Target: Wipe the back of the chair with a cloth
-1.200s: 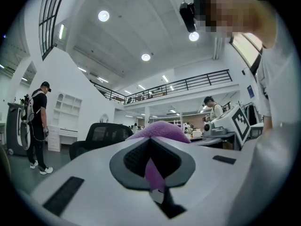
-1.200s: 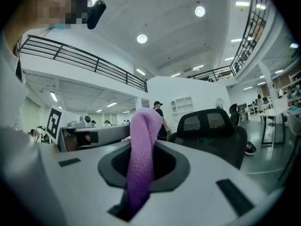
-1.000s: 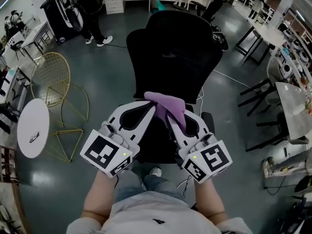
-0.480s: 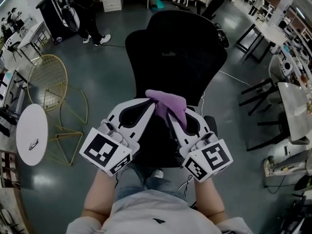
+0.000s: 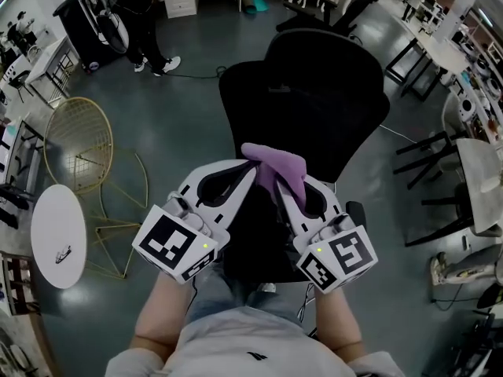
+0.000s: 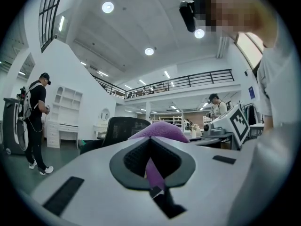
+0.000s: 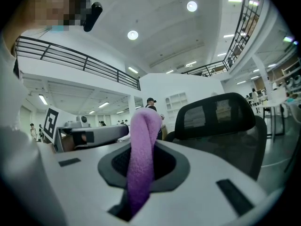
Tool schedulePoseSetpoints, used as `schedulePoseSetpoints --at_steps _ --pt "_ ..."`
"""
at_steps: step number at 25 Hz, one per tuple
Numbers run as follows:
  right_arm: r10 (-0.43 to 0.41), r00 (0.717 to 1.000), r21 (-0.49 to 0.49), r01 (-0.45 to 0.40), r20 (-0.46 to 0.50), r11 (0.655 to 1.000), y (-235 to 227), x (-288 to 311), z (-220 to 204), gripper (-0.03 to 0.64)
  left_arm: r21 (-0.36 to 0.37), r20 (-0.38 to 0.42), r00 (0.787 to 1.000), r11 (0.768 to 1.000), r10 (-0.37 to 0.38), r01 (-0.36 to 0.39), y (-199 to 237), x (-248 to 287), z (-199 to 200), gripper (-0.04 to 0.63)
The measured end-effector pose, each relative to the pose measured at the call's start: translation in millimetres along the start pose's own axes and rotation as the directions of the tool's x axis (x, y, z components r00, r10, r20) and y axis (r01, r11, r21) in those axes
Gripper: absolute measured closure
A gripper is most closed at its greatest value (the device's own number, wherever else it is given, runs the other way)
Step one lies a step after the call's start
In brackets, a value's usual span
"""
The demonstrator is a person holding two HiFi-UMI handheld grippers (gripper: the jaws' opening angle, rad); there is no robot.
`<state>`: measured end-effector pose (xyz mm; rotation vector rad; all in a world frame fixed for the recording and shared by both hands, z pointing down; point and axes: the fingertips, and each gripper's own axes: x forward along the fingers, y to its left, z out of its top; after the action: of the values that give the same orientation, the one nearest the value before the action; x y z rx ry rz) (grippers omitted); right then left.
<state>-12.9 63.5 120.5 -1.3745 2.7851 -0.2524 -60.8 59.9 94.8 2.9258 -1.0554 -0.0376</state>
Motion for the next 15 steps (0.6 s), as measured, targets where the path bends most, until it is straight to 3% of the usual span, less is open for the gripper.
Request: schedulePoseSetpoints --at_steps 15 --pt "-0.123 0.992 0.019 0.124 -0.031 0.992 14.1 90.6 -9.0 0.565 -0.026 -0.037 0.990 0.991 -0.133 0.133 88.7 -7.1 -8.7 0.582"
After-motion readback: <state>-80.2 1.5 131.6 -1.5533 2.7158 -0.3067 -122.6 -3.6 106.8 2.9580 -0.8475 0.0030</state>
